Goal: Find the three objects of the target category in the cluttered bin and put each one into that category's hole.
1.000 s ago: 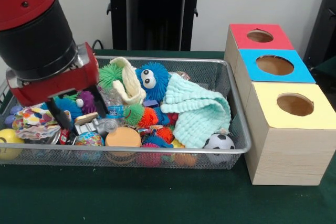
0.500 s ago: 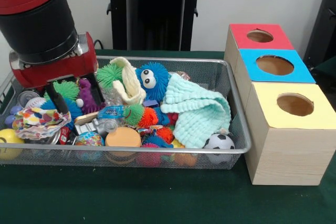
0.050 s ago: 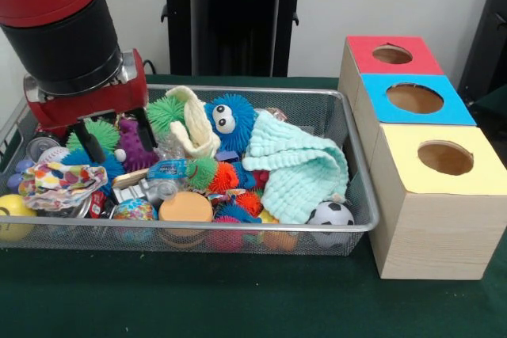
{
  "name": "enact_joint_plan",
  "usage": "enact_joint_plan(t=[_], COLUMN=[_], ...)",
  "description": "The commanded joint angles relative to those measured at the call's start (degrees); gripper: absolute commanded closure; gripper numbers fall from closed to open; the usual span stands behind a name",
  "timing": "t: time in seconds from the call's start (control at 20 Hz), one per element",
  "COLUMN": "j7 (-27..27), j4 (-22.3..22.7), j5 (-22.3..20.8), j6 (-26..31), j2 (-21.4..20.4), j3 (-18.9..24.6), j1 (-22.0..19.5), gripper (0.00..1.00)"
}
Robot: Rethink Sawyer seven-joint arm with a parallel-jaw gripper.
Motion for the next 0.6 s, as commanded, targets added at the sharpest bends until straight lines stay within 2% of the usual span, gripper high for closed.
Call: enact_joint_plan(t=[0.05,0.45,0.6], j7=[9.5,7.0,5.0], j4=[8.7,5.7,3.1], j5=[2.4,4.5,3.9], j6=[-7.2,-9.2,-11.8], j2=[-3.6,-3.5,-0.3], j3=[-10.4,-14.3,-15.7], j1=[-0.9,1.8,2.8], gripper=[0.0,0.0,0.0])
